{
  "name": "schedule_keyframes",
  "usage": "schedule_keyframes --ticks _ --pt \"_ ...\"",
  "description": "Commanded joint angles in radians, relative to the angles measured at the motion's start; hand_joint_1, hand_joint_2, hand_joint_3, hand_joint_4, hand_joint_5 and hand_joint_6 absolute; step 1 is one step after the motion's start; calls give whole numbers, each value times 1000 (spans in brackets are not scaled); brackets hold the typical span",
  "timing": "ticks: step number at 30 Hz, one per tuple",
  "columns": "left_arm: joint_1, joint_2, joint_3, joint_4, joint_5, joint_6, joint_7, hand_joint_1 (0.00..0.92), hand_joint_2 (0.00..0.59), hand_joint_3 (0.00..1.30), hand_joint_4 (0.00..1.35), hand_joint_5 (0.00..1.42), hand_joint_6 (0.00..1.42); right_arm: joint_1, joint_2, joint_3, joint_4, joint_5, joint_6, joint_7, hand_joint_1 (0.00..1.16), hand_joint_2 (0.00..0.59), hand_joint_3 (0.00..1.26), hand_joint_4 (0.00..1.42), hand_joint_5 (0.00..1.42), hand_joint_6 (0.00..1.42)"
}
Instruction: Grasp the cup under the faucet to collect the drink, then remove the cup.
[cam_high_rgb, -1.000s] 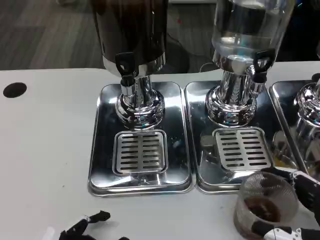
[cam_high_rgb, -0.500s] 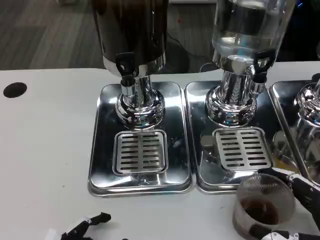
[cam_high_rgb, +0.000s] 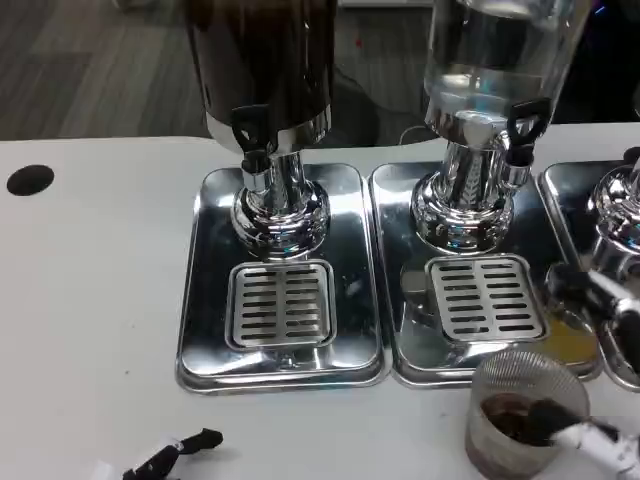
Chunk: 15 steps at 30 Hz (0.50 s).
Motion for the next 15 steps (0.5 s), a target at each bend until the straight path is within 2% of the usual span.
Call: schedule_keyframes --ticks 1,3,5,7,10,12,15 --pt "9 6 4 4 6 -18 11 0 88 305 226 450 736 33 -35 -12 -126 45 100 27 545 371 220 65 70 2" --pt "10 5 8 -7 26 -21 23 0 88 305 226 416 684 26 -62 -42 -173 -11 164 17 512 430 202 37 40 0" --pt "26 7 21 -58 105 -16 52 0 86 294 223 342 555 23 -79 -59 -205 -50 224 12 509 436 200 33 37 0" --pt "44 7 35 -110 182 -16 81 0 76 272 201 270 427 21 -73 -67 -203 -57 261 5 499 431 200 32 37 0" --pt "73 2 63 -158 245 -52 151 0 75 222 150 190 308 19 -59 -71 -191 -63 290 -6 483 423 201 34 37 0" --pt "102 -2 101 -200 320 -75 226 0 72 197 75 107 216 17 -48 -68 -172 -63 304 -11 481 424 214 42 37 0" --pt "135 -13 122 -255 455 -58 259 0 65 167 17 40 94 16 -42 -70 -165 -79 307 -23 496 453 231 54 37 0"
